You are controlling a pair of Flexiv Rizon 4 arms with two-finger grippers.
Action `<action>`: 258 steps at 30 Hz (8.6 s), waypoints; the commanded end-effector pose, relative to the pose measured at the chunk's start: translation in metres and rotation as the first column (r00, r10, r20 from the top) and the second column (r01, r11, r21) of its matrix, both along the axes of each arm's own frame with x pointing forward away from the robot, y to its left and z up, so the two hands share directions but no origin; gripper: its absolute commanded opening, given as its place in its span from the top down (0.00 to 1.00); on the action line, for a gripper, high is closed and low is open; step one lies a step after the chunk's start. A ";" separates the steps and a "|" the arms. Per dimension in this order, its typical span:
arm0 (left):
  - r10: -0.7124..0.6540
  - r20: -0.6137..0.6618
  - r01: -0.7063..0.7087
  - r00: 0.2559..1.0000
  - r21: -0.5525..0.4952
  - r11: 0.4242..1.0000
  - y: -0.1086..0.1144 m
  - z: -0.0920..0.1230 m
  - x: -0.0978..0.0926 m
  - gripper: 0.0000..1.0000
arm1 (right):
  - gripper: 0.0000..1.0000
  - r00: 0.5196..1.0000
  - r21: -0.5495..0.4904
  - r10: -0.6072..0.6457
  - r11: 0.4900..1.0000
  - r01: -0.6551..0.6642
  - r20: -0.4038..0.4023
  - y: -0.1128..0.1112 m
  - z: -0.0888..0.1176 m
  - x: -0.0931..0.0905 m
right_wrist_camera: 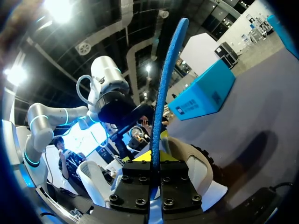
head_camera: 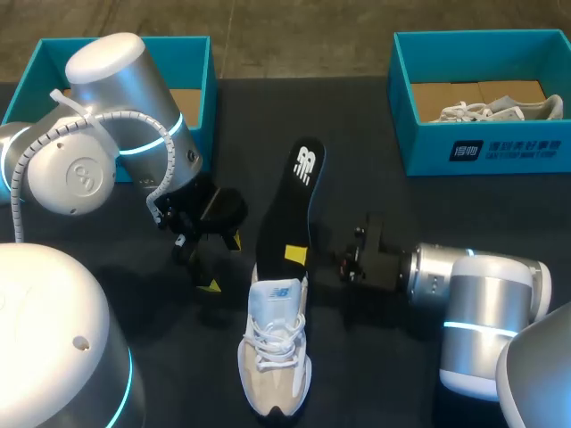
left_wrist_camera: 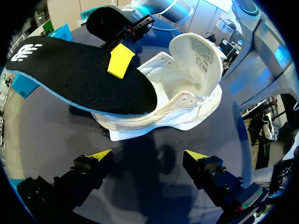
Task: Take the shoe out of the shoebox, open the shoe tongue, remove and reinsert the insole, then place the shoe into the shoebox
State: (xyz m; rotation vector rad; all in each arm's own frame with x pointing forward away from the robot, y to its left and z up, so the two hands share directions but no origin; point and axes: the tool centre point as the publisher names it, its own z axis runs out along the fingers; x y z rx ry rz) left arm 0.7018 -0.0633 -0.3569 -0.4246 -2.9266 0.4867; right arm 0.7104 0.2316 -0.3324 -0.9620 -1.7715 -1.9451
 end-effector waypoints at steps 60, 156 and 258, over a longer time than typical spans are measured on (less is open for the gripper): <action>0.002 0.003 -0.002 1.000 0.000 1.000 0.000 -0.001 -0.001 0.00 | 1.00 0.994 -0.062 0.060 0.996 -0.065 -0.093 0.014 -0.030 -0.040; 0.002 0.003 -0.002 1.000 0.000 1.000 0.000 -0.001 -0.001 0.00 | 0.68 0.985 -0.044 0.153 0.988 -0.149 0.085 0.035 0.020 -0.021; 0.002 0.003 -0.002 1.000 0.000 1.000 0.000 -0.001 -0.001 0.00 | 1.00 0.992 -0.029 0.115 0.993 -0.113 0.061 0.032 0.009 -0.019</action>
